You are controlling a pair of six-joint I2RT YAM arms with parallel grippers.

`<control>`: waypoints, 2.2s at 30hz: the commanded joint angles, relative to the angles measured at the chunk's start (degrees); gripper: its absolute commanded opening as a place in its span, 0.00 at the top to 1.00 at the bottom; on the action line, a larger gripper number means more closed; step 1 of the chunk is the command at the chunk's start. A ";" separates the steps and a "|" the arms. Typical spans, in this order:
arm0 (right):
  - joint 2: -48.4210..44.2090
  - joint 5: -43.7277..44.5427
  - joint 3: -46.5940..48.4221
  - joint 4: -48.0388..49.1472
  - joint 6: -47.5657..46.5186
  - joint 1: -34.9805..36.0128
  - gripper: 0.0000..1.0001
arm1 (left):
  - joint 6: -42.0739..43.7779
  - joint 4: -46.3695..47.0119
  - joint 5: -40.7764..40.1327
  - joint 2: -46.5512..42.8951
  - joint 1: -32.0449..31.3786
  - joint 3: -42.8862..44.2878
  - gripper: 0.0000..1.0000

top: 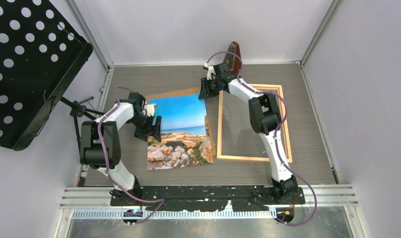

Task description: Put the photo into the frame

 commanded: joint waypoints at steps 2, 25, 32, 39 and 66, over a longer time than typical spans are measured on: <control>0.82 -0.95 1.88 -0.11 0.15 0.35 0.65 | -0.64 0.42 1.86 -1.41 0.30 1.49 0.27; -9.34 4.20 -2.11 -0.94 -4.95 -0.05 0.94 | -0.38 0.27 -2.59 -5.67 0.33 2.27 0.25; -13.04 3.56 -2.78 -2.09 -4.78 -0.21 0.94 | -0.56 -0.17 -3.83 -9.28 0.25 4.51 0.24; -20.49 1.78 -6.78 -0.68 2.89 -0.17 0.94 | -6.95 1.66 -4.15 -13.67 -3.28 9.36 0.24; -35.03 -0.39 -20.15 6.98 30.03 -2.93 0.94 | -31.07 2.95 -31.24 7.29 -40.72 40.55 0.17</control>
